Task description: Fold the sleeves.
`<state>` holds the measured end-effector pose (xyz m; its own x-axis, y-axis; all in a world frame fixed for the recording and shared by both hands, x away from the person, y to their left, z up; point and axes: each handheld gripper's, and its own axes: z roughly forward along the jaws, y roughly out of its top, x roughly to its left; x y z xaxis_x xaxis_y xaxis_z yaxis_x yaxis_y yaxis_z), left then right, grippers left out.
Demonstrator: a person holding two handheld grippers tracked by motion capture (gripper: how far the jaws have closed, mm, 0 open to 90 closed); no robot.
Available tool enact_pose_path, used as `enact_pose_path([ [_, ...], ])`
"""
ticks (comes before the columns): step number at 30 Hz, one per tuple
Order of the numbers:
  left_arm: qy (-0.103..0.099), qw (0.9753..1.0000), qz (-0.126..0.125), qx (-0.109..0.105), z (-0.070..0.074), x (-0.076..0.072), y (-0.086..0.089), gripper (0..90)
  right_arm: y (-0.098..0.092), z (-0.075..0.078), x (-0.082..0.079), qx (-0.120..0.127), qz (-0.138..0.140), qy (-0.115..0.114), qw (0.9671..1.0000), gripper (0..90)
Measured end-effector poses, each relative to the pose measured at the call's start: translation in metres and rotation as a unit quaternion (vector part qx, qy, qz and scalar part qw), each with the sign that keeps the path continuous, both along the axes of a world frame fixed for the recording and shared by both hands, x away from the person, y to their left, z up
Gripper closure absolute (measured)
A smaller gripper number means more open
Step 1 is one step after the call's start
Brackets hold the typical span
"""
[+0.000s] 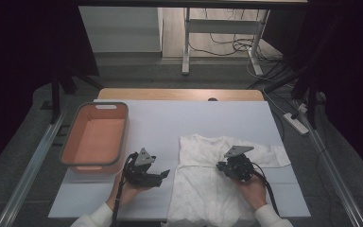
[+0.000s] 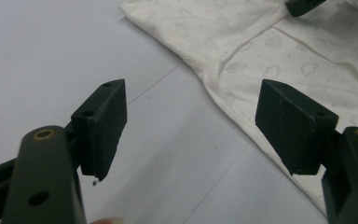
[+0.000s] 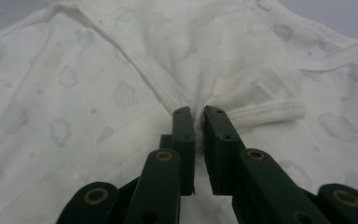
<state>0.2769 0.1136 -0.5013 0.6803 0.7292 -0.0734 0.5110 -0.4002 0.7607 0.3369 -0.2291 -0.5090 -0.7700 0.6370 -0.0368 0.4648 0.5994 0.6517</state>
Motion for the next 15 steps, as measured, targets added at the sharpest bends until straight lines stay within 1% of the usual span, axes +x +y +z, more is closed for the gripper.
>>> enact_pose_path([
  [1, -0.001, 1.0, 0.0, 0.001, 0.0, 0.0, 0.0, 25.5, 0.0, 0.001, -0.003, -0.001, 0.001, -0.002, 1.0, 82.2],
  [2, 0.0, 1.0, 0.0, 0.001, 0.0, 0.0, 0.0, 25.5, 0.0, 0.002, -0.006, -0.003, 0.0, -0.007, 1.0, 79.6],
  [3, 0.0, 1.0, 0.0, 0.001, 0.0, 0.0, 0.0, 25.5, 0.0, 0.002, -0.007, -0.002, 0.0, -0.01, 1.0, 73.8],
  [4, 0.0, 1.0, 0.0, 0.001, 0.0, 0.0, -0.001, 25.4, -0.001, 0.002, -0.007, 0.0, -0.001, -0.013, 0.9999, 63.5],
  [5, 0.0, 1.0, -0.001, 0.001, 0.0, 0.0, -0.001, 25.3, 0.0, 0.002, -0.008, 0.003, -0.009, -0.016, 0.9998, 54.0],
  [6, -0.001, 1.0, -0.002, 0.002, 0.0, 0.0, -0.001, 25.3, -0.001, 0.001, -0.008, 0.009, -0.013, -0.018, 0.9997, 47.3],
  [7, -0.001, 1.0, -0.002, 0.001, 0.0, 0.0, -0.001, 25.2, -0.002, 0.002, -0.008, 0.013, -0.016, -0.023, 0.9995, 44.2],
  [9, -0.001, 1.0, -0.001, 0.001, 0.001, 0.0, -0.001, 25.2, -0.004, 0.003, -0.01, 0.03, -0.019, -0.028, 0.999, 39.2],
  [10, -0.001, 1.0, 0.001, 0.001, 0.001, 0.0, 0.0, 25.0, -0.006, 0.004, -0.01, 0.036, -0.021, -0.027, 0.9987, 37.4],
  [13, 0.001, 1.0, 0.004, -0.004, 0.002, -0.001, 0.0, 24.6, -0.011, 0.006, -0.016, 0.054, -0.031, -0.03, 0.9976, 34.5],
  [15, 0.0, 1.0, 0.003, -0.003, 0.003, -0.002, 0.0, 23.9, -0.015, 0.009, -0.02, 0.065, -0.042, -0.037, 0.9963, 32.9],
])
